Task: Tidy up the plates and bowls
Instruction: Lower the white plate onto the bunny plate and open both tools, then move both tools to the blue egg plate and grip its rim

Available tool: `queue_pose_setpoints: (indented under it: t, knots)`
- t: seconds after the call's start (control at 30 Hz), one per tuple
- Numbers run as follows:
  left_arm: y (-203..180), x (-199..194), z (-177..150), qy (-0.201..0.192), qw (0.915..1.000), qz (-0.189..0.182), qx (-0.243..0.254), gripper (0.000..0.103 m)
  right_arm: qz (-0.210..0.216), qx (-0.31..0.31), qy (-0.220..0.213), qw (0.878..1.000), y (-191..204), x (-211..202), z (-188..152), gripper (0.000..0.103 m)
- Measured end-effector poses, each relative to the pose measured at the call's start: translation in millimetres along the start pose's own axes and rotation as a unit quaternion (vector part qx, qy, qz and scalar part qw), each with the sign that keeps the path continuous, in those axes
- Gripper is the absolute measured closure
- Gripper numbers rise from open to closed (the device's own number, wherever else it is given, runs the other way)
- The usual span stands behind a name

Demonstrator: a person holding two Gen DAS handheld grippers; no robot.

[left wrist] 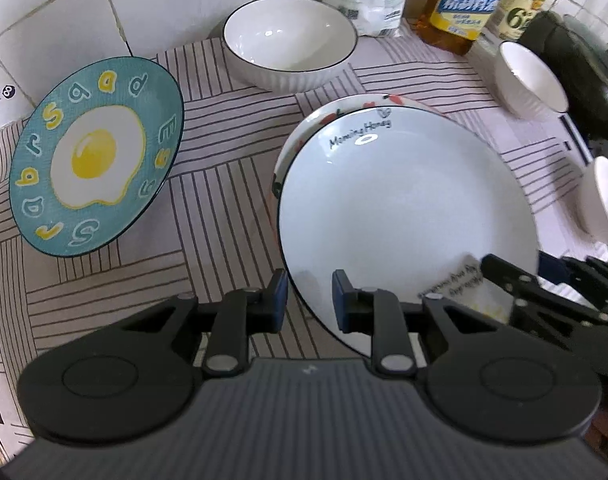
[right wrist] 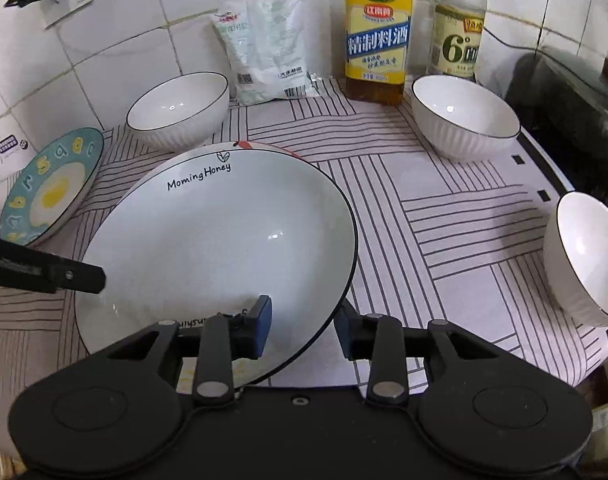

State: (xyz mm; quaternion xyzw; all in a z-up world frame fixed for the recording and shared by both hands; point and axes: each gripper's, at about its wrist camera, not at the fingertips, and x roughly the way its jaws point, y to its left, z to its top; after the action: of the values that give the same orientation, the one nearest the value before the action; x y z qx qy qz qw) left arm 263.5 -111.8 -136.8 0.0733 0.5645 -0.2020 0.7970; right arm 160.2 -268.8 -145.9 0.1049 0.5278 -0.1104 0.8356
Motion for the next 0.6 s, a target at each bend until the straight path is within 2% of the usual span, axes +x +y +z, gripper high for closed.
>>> queue_pose_setpoints:
  t: [0.27,0.6]
  knots:
    - [3,-38,-15,-0.015,0.9996,-0.024,-0.006,0.08,-0.021,-0.041,-0.04,0.998,5,-33,-6,0.063]
    - [14,-90,-41,-0.038,0.9986,-0.037,0.006,0.073,0.031,-0.04,-0.061,0.997,18,-97,-8,0.056]
